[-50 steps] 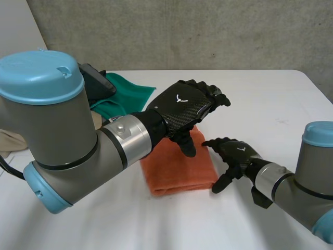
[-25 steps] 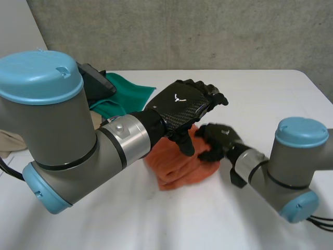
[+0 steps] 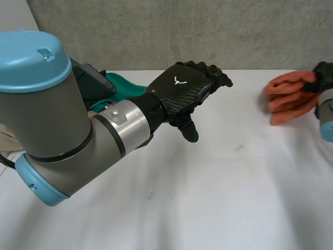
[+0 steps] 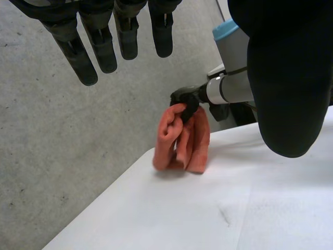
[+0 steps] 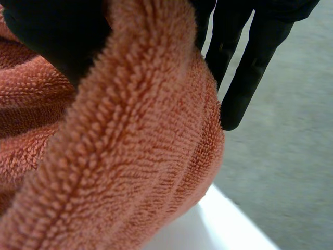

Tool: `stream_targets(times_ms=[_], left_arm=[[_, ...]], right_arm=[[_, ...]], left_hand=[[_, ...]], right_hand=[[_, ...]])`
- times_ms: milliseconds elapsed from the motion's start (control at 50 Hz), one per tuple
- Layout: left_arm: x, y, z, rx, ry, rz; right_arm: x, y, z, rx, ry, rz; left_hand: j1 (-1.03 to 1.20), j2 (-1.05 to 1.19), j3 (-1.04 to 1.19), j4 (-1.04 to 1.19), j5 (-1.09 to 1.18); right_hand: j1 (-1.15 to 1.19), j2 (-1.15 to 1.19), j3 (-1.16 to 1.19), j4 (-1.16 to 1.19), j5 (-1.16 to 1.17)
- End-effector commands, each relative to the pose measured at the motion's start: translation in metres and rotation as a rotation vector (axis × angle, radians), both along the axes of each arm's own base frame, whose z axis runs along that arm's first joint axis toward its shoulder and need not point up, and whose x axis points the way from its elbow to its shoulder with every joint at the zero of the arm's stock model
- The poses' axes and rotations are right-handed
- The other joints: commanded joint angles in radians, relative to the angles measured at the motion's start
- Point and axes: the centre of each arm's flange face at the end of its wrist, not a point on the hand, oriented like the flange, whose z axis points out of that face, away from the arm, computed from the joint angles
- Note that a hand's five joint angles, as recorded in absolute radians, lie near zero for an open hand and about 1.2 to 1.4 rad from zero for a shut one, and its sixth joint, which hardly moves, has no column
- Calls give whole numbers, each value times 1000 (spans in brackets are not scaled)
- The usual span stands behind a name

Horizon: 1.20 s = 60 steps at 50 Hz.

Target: Fold the laundry.

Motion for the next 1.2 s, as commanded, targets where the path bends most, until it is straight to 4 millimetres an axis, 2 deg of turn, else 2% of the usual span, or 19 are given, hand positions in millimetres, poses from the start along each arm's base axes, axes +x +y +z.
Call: stream_targets(times_ms=[20,160,220,320,460,500,600,660,680,740,760,800,840,900,920,980,1000,1080,1200], left_arm=[[-1,1,-2,3,-3,-4],[-2,3,-3,7,-6,-9],[-3,4,-3,7,-6,-14],[-3,6,-3,7,-4,-17],[-3,8,-4,11,-10,-18],[-2,8,-4,11,-10,-17],[-1,4,4,-9,8,6],[5,-4,22,-63,52,81],[7,-8,28,-85,70,112],[20,-34,45,-148,119,263],[25,-44,48,-160,127,302],[50,-83,49,-181,119,433],[77,-124,36,-184,69,535],[98,-155,15,-189,-8,599],[108,-173,1,-203,-69,625],[122,-198,-26,-226,-171,659],[135,-216,-45,-232,-238,692],[164,-247,-79,-251,-349,744],[179,-274,-109,-263,-351,765]], right_arm=[[-54,-24,-14,-8,9,-61],[-80,-27,-26,27,34,-51],[-79,-24,-29,67,60,-29],[-79,-17,-37,147,243,-27],[-99,-9,-27,209,487,-105],[-94,-8,-21,205,518,-82],[-71,22,22,177,581,54],[-58,37,37,127,595,78],[-45,49,46,78,604,98],[-17,71,57,-1,629,153],[1,87,60,-44,660,206],[18,106,57,-67,697,275],[41,136,50,-83,761,404],[60,165,47,-110,836,514],[68,184,50,-139,885,564],[75,206,51,-169,945,608],[77,216,49,-165,964,624],[77,227,42,-128,949,647],[76,230,36,-90,934,659]], left_hand=[[-17,2,-16,4,17],[-17,2,-16,4,17],[-20,-1,-19,1,14],[-17,2,-16,4,17],[-20,-1,-19,1,14],[-20,-1,-19,1,14],[-17,2,-16,4,17],[-17,2,-16,4,17],[-17,2,-16,4,17],[-17,2,-16,4,17],[-17,2,-16,4,17],[-17,2,-16,4,17],[-20,-1,-19,1,14],[-17,2,-16,4,17],[-17,2,-16,4,17],[-17,2,-16,4,17],[-17,2,-16,4,17],[-11,8,-10,10,23],[182,201,183,203,216]], right_hand=[[364,262,264,198,255],[364,262,264,198,255],[-858,-960,-958,-1024,-967],[-858,-960,-958,-1024,-967],[-858,-960,-958,-1024,-967],[-858,-960,-958,-1024,-967],[-858,-960,-958,-1024,-967],[-858,-960,-958,-1024,-967],[-858,-960,-958,-1024,-967],[-858,-960,-958,-1024,-967],[-858,-960,-958,-1024,-967],[-858,-960,-958,-1024,-967],[-858,-960,-958,-1024,-967],[-858,-960,-958,-1024,-967],[-858,-960,-958,-1024,-967],[-858,-960,-958,-1024,-967],[-858,-960,-958,-1024,-967],[-858,-960,-958,-1024,-967],[-858,-960,-958,-1024,-967]])
